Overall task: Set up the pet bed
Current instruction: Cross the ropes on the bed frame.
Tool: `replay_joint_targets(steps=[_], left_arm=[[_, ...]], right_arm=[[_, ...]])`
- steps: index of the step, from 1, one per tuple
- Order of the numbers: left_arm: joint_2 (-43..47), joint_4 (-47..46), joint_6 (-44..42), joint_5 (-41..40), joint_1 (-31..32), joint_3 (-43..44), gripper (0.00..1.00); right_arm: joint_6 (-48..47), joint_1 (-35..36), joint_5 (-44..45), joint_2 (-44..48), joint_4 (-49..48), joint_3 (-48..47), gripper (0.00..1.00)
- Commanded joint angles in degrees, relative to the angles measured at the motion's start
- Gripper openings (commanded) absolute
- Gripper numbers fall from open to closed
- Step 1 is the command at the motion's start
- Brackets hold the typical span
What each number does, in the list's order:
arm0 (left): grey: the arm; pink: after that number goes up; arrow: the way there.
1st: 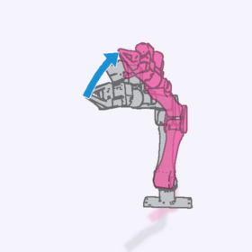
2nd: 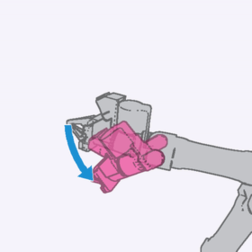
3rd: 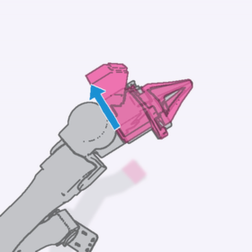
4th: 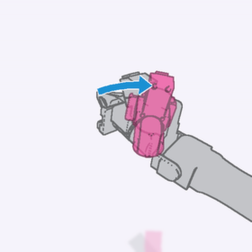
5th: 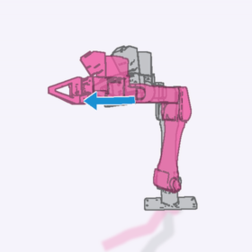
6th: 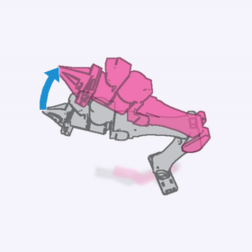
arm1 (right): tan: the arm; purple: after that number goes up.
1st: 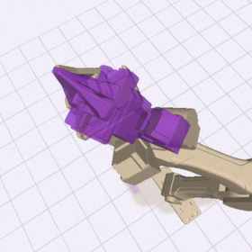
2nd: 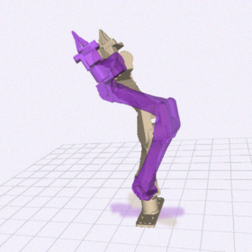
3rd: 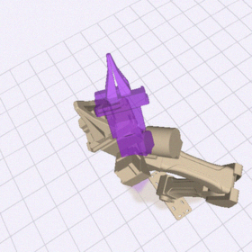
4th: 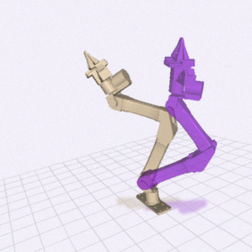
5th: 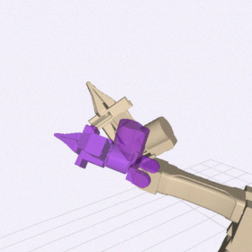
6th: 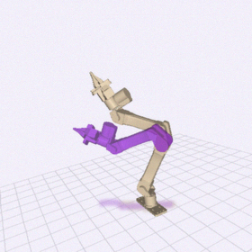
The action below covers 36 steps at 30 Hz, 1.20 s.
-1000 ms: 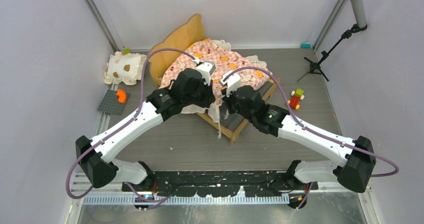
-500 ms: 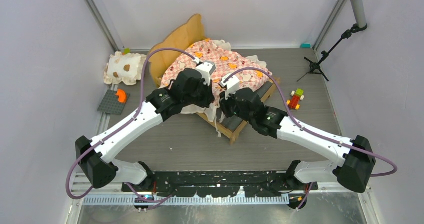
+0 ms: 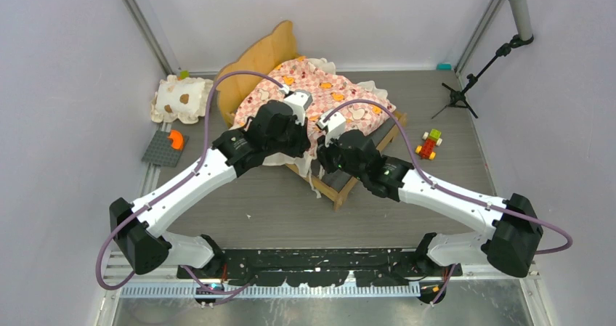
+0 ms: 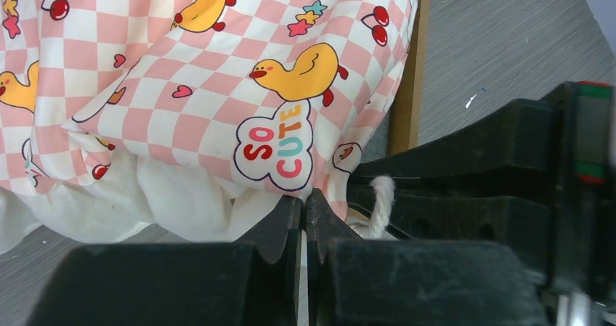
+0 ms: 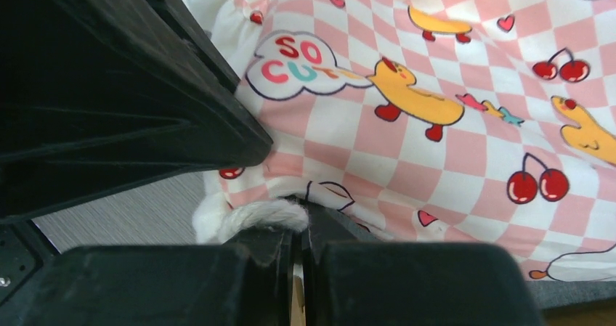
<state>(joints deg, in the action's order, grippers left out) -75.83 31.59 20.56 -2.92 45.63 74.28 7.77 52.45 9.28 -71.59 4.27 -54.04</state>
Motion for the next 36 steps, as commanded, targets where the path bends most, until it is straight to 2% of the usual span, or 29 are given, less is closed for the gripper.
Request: replay_joint_targets(steps=[1, 36], left_arm=[[1.24, -0.94, -0.19, 0.33, -0.34, -0.53, 0.00], [-2.32, -2.50, -0.50, 0.27, -0.43, -1.99, 0.00]], right_arm=[[0.49, 0.38, 0.67, -1.01, -2.99, 1.31, 0.05], [1.95, 0.44, 4.08, -6.49, -7.69, 7.35, 0.05]])
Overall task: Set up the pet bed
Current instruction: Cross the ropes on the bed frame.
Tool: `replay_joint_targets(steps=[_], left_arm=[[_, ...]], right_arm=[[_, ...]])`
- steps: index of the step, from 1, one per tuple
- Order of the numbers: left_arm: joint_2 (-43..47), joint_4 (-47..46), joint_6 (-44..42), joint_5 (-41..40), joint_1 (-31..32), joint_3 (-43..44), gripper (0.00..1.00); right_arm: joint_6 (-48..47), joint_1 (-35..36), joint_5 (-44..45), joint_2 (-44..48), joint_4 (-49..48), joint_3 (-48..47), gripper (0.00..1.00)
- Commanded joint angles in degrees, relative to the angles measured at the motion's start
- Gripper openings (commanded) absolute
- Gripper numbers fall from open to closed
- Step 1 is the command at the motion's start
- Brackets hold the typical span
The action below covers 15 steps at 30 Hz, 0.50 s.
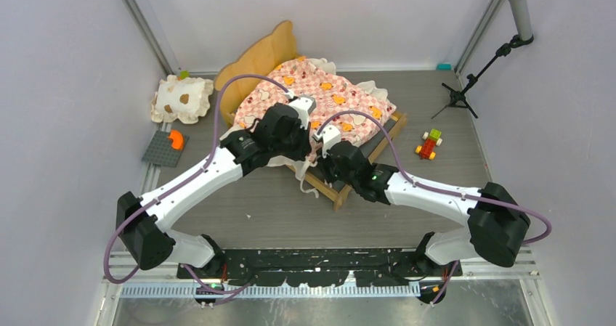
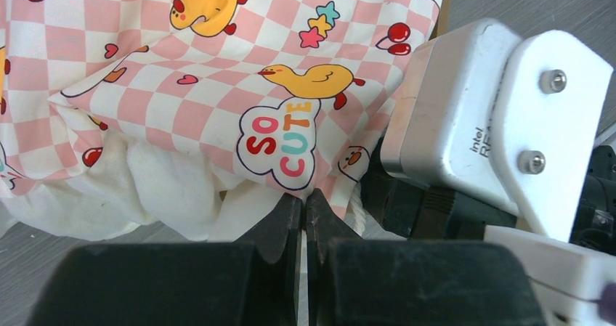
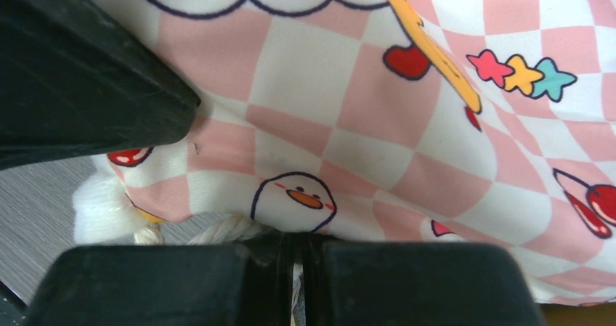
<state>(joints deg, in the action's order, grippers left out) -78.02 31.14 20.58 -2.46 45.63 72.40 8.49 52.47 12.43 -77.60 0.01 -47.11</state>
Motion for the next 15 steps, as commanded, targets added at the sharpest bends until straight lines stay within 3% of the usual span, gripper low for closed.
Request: replay_joint_targets(steps=[1, 7, 15], left_arm=[[-0.13, -2.01, -0.66, -0.39, -0.45, -0.26, 0.00], [-0.46, -1.78, -1.48, -1.90, -0.45, -0.12, 0.00], [0.31, -0.81, -1.68, -4.73, -0.97, 1.18, 0.00]], right_arm=[[1.45, 0.44, 0.67, -0.53, -3.62, 0.75, 0.05], [1.86, 0.43, 2.43, -1.47, -5.80, 1.00, 0.05], [0.66, 0.44, 6.87, -3.73, -5.11, -5.48, 0.05]])
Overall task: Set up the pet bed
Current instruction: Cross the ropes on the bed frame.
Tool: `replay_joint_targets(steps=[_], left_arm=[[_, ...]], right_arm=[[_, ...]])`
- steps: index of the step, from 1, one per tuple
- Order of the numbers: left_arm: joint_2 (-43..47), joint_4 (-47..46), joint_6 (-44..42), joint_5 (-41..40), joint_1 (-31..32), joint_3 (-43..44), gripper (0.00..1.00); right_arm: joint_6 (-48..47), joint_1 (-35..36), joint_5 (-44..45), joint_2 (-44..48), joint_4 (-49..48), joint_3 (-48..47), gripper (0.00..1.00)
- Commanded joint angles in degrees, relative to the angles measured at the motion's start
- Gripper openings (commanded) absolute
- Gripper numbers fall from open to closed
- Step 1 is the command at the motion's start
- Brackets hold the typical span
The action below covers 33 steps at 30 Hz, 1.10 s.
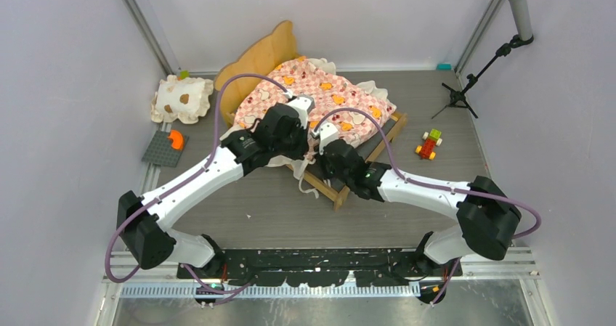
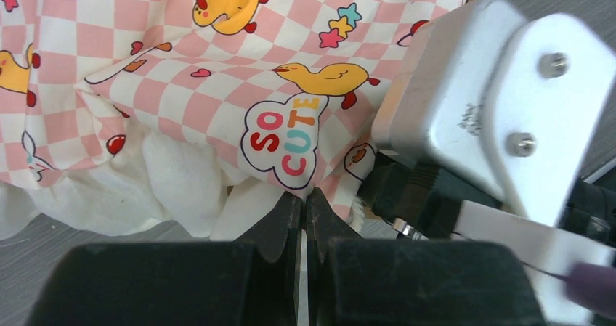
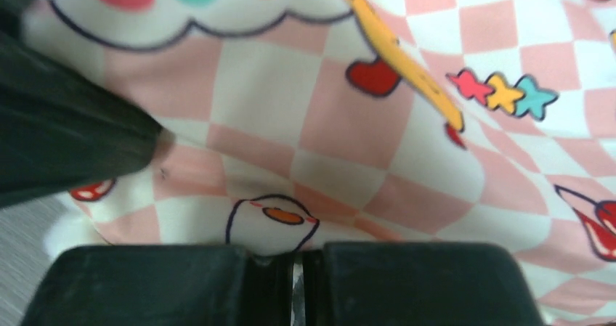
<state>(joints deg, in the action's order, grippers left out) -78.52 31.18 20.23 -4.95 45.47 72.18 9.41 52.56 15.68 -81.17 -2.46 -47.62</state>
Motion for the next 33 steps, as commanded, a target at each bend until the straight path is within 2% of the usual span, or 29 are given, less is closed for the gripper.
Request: replay_joint_targets(steps=[1, 10, 26, 33], left_arm=[[0.95, -0.88, -1.33, -2.32, -0.87, 1.50, 0.00], [1.43, -0.67, -1.35, -3.05, -1.13, 1.57, 0.00], [0.14, -1.84, -0.31, 1.16, -1.18, -0.62, 0.00], [-0.62, -2.35, 0.20, 2.47, -1.18, -1.43, 0.00]], right_arm=[[-0.27, 0.35, 3.61, -0.45, -2.64, -5.62, 0.05], [0.41, 0.35, 3.44, -2.50, -2.94, -7.92, 0.05], [1.72, 1.70, 4.90, 1.80, -2.67, 0.96, 0.05], [5.16, 2.92, 1.24, 4.96, -1.34, 2.64, 0.06]])
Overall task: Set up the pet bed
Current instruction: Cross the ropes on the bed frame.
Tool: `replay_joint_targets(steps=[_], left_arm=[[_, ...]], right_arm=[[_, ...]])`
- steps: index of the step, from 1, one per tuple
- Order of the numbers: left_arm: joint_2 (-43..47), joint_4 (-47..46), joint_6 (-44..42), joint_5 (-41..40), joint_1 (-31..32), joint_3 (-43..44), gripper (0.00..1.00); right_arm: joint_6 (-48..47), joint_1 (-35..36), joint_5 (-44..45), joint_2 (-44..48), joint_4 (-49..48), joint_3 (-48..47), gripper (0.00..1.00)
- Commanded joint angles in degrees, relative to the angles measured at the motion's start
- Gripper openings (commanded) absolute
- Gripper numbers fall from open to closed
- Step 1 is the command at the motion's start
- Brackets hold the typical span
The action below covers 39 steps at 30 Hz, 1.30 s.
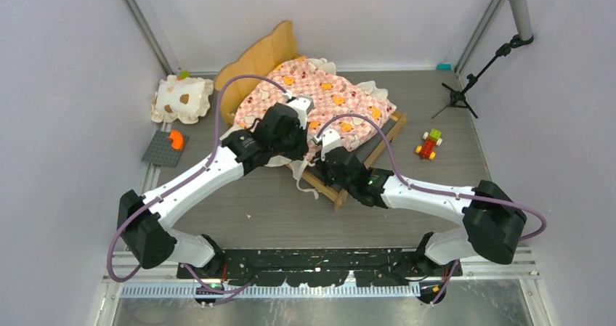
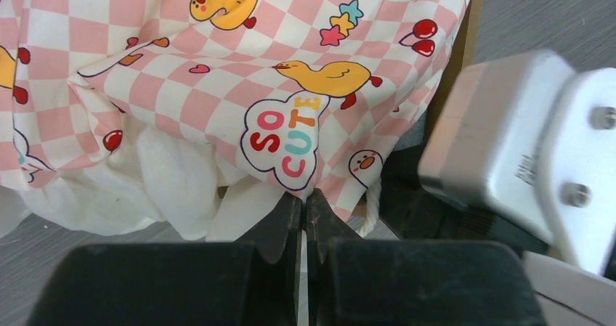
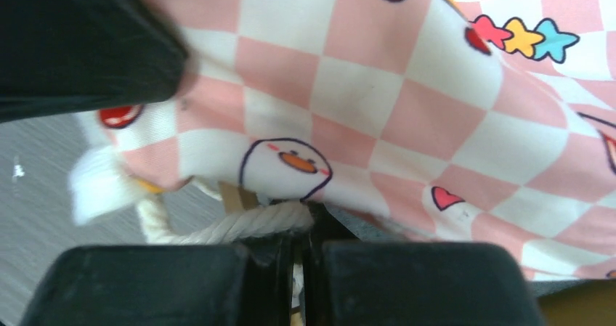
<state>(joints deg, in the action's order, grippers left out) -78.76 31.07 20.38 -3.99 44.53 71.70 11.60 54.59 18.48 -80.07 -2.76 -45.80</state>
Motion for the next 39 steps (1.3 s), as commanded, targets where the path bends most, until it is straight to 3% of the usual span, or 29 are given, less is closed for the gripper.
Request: replay_joint_targets(steps=[1, 12, 21, 29, 39], left_arm=[[-0.49, -2.49, 0.20, 1.87, -0.24, -1.23, 0.00], [-1.46, -3.83, 1.15, 3.68, -0.23, -1.87, 0.00], [-1.58, -3.41, 1.11, 3.49, -0.23, -0.70, 0.00], [-1.92, -2.86, 0.84, 3.67, -0.24, 0.26, 0.00], [-1.92, -2.42, 0.70, 3.47, -0.24, 1.83, 0.00]], right_arm=[[3.51, 1.05, -2.13, 4.48, -0.42, 0.80, 0.07], [6.07, 1.86, -4.60, 9.69, 8.78, 2.09, 0.23], [5.19, 2.01, 1.27, 9.51, 8.92, 1.64, 0.37], [4.68, 1.99, -5.00, 14.52, 13.23, -0.42, 0.47], [0.60, 1.98, -5.11, 23.14, 8.63, 5.68, 0.44]])
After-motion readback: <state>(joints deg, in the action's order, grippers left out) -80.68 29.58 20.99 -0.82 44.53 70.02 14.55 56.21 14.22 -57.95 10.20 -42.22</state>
